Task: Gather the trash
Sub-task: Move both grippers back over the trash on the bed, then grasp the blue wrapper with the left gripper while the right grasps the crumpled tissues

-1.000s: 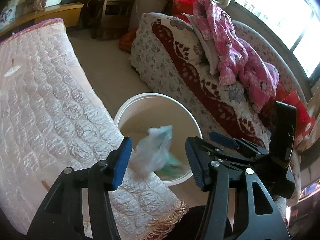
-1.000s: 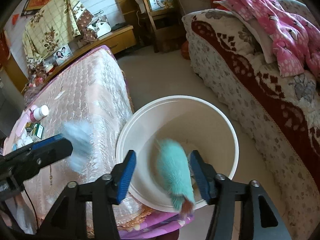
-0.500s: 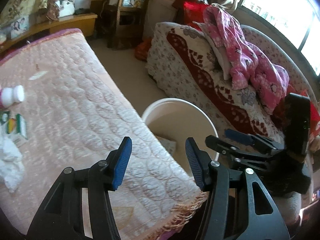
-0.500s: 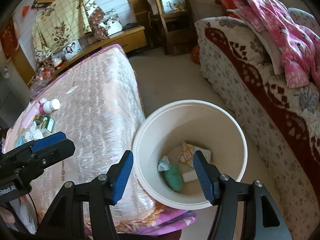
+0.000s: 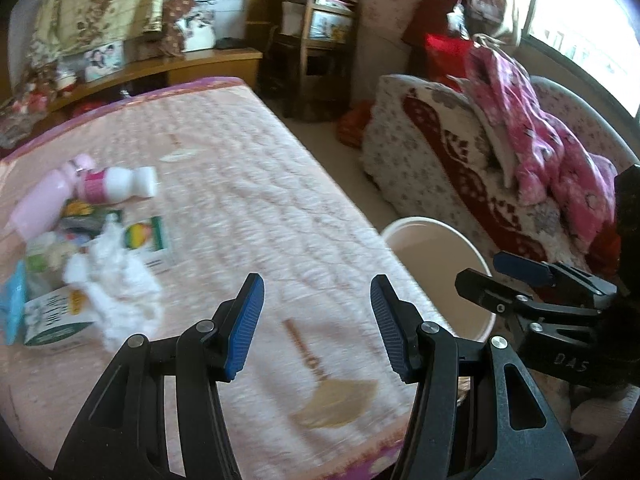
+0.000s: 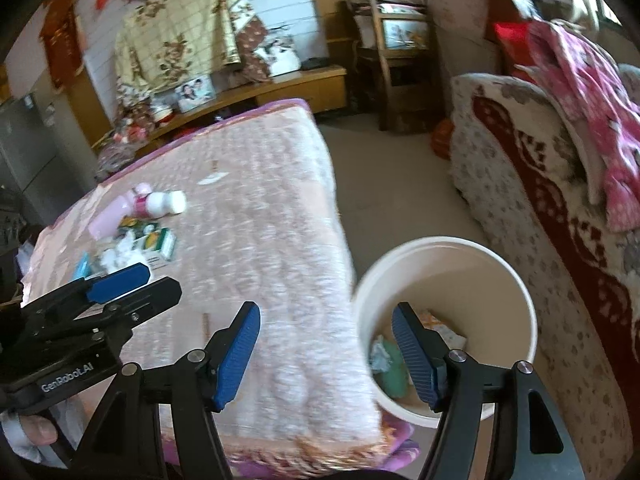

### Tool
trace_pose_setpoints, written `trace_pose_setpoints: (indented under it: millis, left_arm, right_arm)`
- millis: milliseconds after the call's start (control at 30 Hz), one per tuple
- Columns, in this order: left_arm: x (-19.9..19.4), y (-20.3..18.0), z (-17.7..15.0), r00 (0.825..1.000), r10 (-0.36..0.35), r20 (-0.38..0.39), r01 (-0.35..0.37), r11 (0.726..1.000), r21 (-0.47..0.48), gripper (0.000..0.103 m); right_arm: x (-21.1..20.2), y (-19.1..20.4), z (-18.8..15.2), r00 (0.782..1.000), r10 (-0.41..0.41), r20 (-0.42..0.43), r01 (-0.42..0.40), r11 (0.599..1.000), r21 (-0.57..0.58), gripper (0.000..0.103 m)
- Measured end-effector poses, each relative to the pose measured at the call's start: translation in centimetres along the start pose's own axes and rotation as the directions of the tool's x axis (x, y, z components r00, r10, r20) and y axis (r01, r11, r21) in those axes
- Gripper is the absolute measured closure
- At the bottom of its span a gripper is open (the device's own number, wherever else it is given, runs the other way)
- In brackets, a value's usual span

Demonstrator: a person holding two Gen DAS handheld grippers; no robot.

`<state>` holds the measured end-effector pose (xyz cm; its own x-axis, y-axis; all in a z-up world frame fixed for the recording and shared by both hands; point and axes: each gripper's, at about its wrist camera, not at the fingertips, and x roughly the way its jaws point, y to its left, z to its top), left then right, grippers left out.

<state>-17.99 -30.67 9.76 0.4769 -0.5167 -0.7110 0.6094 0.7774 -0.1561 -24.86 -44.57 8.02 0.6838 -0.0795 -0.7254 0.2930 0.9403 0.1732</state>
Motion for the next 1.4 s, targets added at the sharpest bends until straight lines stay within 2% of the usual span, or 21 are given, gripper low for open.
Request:
trace_pose_setpoints:
  millis: [300,533,667,767,833,1033,1133,1233,1300,1400]
  left_arm:
    - [-3.0,6.7,-1.7,0.995,0.097,0.012,-0.096,0.992,-0.079,0.049]
    - [-5.1,12.3,-3.2,0.983,0.182,0.014,-0.178,0.973,-0.147,0.049]
    - [-5.9,15.6,-3.1,0.970,0.242,0.019,-0.234,0.954,-0.190,0.049]
    - [-5.2,18.2,-2.2,0.953,0.302,0.002,-0.295,0.932,-0.209,0.049]
    - [-4.3,19.6,-1.7,0.948,0.317,-0.011,-0.312,0.924,-0.223,0.049]
    - [-1.2,22.5,-0.3,0.919,0.390,-0.049,-0.392,0.902,-0.181,0.049]
    - [-0.9,24.6,-1.1,0.918,0.388,-0.088,-0.397,0.899,-0.182,0.049]
    - [-2.0,26.6,-3.1,0.906,0.401,-0.133,-0.419,0.894,-0.160,0.049]
    - [-3.4,27.8,-4.7,0.921,0.366,-0.131,-0.385,0.904,-0.186,0.049]
    - [-5.4,29.9,-7.5,0.904,0.384,-0.189,-0.417,0.889,-0.191,0.049]
  right_arm:
    - [1.6,6.0,0.5,0.997,0.077,-0.024,-0.079,0.994,-0.082,0.035]
    - [2.8,10.2,0.6,0.991,0.124,-0.053,-0.130,0.982,-0.139,0.035]
    - [3.4,11.6,0.5,0.988,0.135,-0.070,-0.145,0.976,-0.163,0.034]
    - [3.8,12.3,0.4,0.987,0.141,-0.081,-0.153,0.973,-0.172,0.034]
    - [4.0,12.7,0.2,0.985,0.148,-0.089,-0.162,0.971,-0.175,0.034]
    - [4.3,13.3,-0.1,0.984,0.141,-0.111,-0.160,0.969,-0.190,0.033]
    - [4.6,13.3,-0.1,0.984,0.135,-0.118,-0.157,0.968,-0.194,0.033]
    - [4.9,13.4,-0.2,0.983,0.137,-0.126,-0.159,0.969,-0.191,0.033]
    - [5.4,13.8,-0.1,0.981,0.142,-0.135,-0.167,0.967,-0.191,0.033]
    - [5.8,14.8,-0.2,0.977,0.156,-0.144,-0.183,0.962,-0.203,0.033]
